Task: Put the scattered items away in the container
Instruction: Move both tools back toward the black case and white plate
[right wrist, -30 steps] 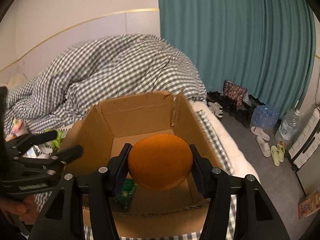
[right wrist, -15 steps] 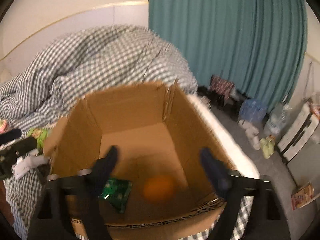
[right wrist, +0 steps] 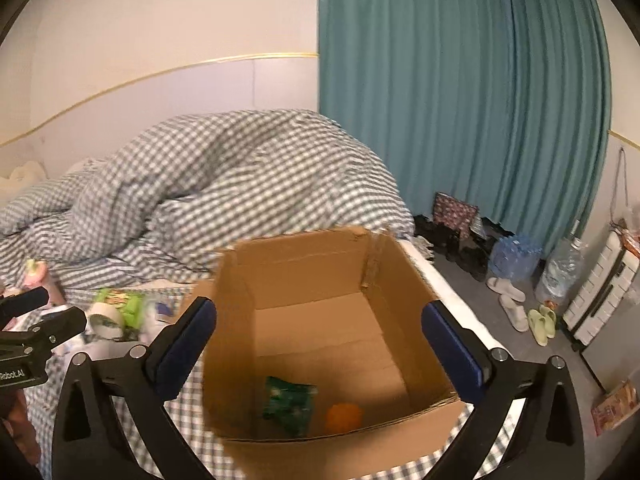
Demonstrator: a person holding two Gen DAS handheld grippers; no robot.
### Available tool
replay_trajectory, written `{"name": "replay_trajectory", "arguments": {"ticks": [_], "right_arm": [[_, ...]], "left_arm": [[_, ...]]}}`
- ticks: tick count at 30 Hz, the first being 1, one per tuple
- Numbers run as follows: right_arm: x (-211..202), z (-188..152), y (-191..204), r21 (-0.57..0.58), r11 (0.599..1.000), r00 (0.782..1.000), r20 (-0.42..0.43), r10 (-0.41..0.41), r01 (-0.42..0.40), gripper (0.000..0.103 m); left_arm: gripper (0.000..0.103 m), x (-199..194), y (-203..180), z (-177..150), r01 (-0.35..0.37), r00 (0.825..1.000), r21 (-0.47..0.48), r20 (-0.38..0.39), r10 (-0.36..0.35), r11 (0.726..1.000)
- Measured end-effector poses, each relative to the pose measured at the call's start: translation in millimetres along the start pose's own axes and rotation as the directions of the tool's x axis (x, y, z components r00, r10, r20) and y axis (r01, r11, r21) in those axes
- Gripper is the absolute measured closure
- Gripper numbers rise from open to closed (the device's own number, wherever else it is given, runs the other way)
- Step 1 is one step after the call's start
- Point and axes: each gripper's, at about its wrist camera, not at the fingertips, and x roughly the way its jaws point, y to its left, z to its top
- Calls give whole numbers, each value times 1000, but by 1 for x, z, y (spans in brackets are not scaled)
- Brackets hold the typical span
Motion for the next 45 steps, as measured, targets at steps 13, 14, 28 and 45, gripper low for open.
{"name": "replay_trajectory", "arguments": {"ticks": [13, 14, 28, 45], "right_arm": [[-34, 2, 100, -77, 985, 988, 14, 154, -153, 0], [-35, 1, 107, -82, 984, 987, 13, 163, -161, 0], [-30, -2, 182, -151, 957, 969, -30, 246, -248, 0], [15, -30, 235, -182, 938, 952, -137, 273, -295, 0]], "left_arm": [[0, -66, 103, -15, -134, 990, -139, 27, 139, 981], [0, -70, 108, -17, -144, 988, -142, 28, 150, 979], [0, -94, 178, -39, -251, 966, -193, 6, 257, 948], [0, -63, 241, -68, -326, 945, -203, -99, 311, 923]]}}
